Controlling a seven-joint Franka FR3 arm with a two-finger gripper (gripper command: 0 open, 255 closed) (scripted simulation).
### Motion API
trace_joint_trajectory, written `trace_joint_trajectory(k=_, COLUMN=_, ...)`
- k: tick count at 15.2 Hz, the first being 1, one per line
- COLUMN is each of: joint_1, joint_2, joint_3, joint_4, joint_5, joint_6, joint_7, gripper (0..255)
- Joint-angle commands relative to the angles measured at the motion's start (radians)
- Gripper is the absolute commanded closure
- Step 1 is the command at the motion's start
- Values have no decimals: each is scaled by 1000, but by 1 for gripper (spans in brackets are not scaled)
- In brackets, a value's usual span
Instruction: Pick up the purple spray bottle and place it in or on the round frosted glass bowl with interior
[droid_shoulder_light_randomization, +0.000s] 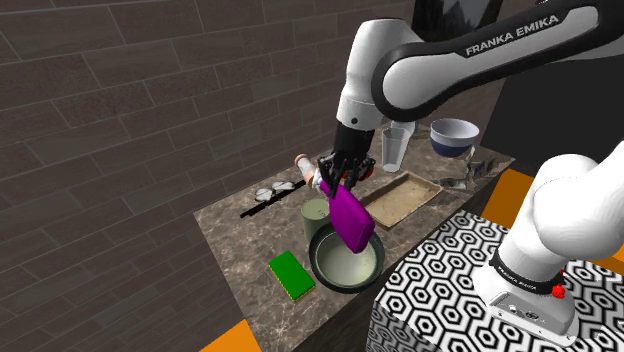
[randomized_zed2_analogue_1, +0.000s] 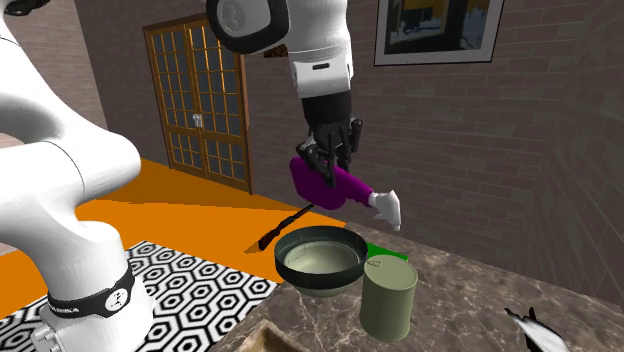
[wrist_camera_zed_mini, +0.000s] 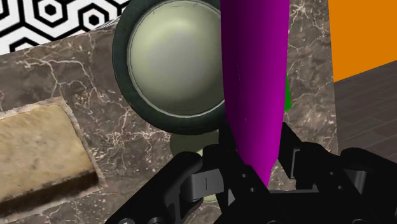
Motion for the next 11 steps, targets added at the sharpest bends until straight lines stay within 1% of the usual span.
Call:
trace_joint_trajectory(k=1, joint_1=12, joint_2=-10, joint_3=16, joint_4=-21, joint_5=12, joint_6=16, joint_7=16, gripper=255)
trace_joint_trajectory(k=11, joint_1=23, joint_2=55, joint_3=38, joint_4=-108, joint_5=46, joint_6=166, joint_7=-20, gripper=255)
